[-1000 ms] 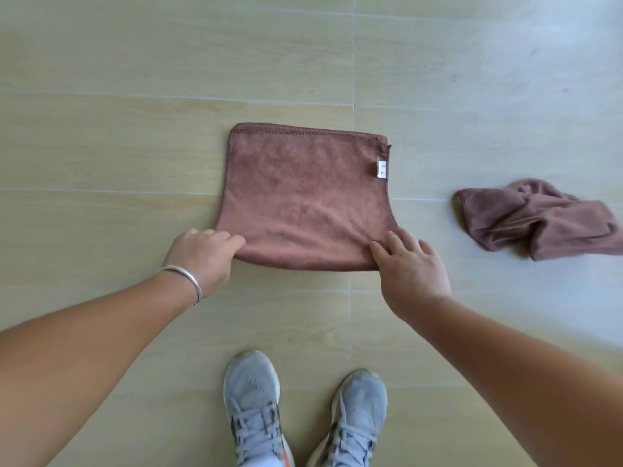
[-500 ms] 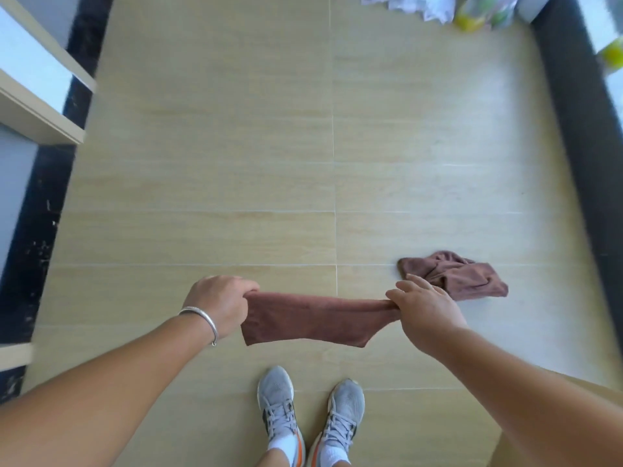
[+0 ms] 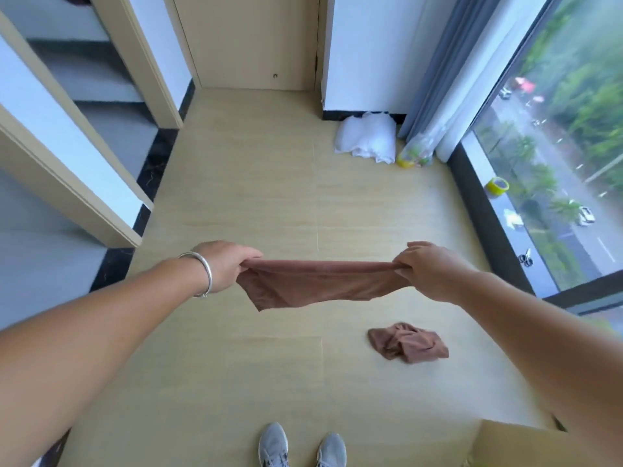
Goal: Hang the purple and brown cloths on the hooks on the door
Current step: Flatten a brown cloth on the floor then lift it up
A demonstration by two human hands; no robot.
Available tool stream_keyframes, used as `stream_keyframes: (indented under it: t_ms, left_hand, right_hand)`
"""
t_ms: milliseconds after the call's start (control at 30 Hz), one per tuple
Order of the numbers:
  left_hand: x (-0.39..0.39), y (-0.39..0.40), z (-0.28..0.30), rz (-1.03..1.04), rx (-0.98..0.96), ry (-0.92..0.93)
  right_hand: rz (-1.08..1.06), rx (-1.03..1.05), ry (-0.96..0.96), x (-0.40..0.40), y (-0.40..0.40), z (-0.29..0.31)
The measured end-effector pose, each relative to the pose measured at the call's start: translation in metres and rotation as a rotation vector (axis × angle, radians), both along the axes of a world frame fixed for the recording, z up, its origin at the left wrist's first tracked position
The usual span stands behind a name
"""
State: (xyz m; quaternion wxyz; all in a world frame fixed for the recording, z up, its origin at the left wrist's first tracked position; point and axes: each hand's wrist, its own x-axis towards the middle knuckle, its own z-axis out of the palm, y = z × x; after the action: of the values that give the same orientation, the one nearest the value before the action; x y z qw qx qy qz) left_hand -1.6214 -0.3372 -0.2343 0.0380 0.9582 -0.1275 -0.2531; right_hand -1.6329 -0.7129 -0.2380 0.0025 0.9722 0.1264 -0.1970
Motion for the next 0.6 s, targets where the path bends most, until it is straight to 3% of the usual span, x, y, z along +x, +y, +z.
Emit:
stream_keyframes:
  t_ms: [133, 300, 600]
  left_hand:
    - [0.021, 0.002, 0.089, 0.003, 0.095, -0.187]
    - [0.044, 0.005, 0.195, 0.039, 0.156, -0.265]
    - [0.068, 0.043, 0.354, 0.090, 0.076, -0.459]
  right_hand:
    - [0.008, -0.018, -0.090, 0.021, 0.007, 0.104]
    - [0.058, -0.065, -0.261, 0.041, 0.015, 0.219]
    - [0.081, -0.019, -0.519, 0.071, 0.034, 0.357]
